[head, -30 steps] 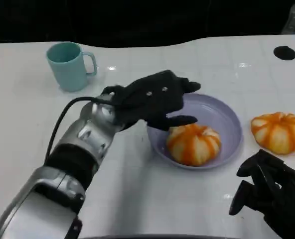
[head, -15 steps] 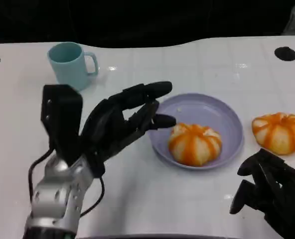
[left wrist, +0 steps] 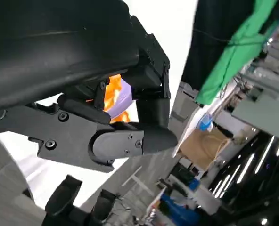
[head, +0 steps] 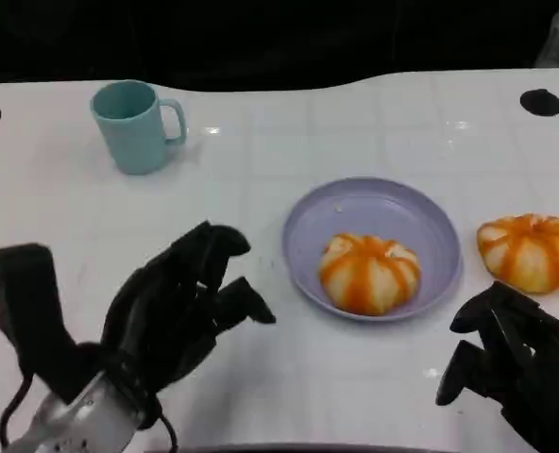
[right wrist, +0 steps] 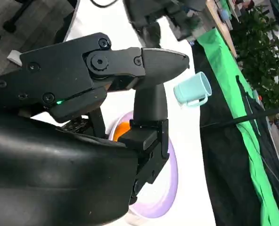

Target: Grasp the bread from the table and place it into the plate.

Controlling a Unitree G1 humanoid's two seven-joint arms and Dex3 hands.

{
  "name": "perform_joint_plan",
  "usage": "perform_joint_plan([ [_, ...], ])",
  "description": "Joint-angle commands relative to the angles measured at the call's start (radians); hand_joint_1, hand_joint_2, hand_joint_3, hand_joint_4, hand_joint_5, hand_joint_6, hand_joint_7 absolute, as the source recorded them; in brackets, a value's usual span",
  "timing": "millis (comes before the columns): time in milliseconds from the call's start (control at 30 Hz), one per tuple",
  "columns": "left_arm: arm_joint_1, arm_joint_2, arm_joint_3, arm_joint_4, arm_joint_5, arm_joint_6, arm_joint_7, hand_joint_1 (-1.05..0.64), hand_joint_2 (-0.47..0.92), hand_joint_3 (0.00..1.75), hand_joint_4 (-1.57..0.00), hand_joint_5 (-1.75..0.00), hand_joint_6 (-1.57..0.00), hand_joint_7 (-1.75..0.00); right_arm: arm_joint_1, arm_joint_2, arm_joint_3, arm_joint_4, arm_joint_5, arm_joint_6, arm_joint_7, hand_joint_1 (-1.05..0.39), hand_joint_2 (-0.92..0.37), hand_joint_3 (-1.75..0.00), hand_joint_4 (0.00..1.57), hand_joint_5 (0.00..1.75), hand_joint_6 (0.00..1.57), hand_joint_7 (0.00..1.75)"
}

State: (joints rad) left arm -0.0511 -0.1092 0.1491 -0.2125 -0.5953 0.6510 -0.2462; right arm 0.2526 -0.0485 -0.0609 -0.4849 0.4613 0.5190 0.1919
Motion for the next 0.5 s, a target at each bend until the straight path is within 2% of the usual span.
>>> perform_joint_plan([
  [33, 0.066, -0.002, 0.009, -0.081, -0.037, 0.046, 0.061, -0.56, 0.92, 0.48, -0.76, -1.75, -0.52, -1.67, -0.001, -0.009, -0.003, -0.008, 0.004, -0.003, -0.003, -0.47, -0.92, -0.36, 0.65, 1.75, 0.49, 1.62],
  [267, 0.145, 0.000, -0.001, -0.143, -0.055, 0.061, 0.098, -0.55, 0.92, 0.52, -0.77, -1.75, -0.49, -1.74, 0.001, -0.006, -0.004, -0.004, 0.012, -0.010, 0.006, -0.46, -0.92, -0.37, 0.64, 1.75, 0.49, 1.62],
  [500, 0.196, 0.015, -0.018, -0.163, -0.053, 0.055, 0.088, -0.55, 0.92, 0.45, -0.78, -1.75, -0.52, -1.75, 0.003, -0.008, 0.004, -0.007, -0.004, -0.017, 0.002, -0.47, -0.92, -0.37, 0.64, 1.75, 0.49, 1.61],
])
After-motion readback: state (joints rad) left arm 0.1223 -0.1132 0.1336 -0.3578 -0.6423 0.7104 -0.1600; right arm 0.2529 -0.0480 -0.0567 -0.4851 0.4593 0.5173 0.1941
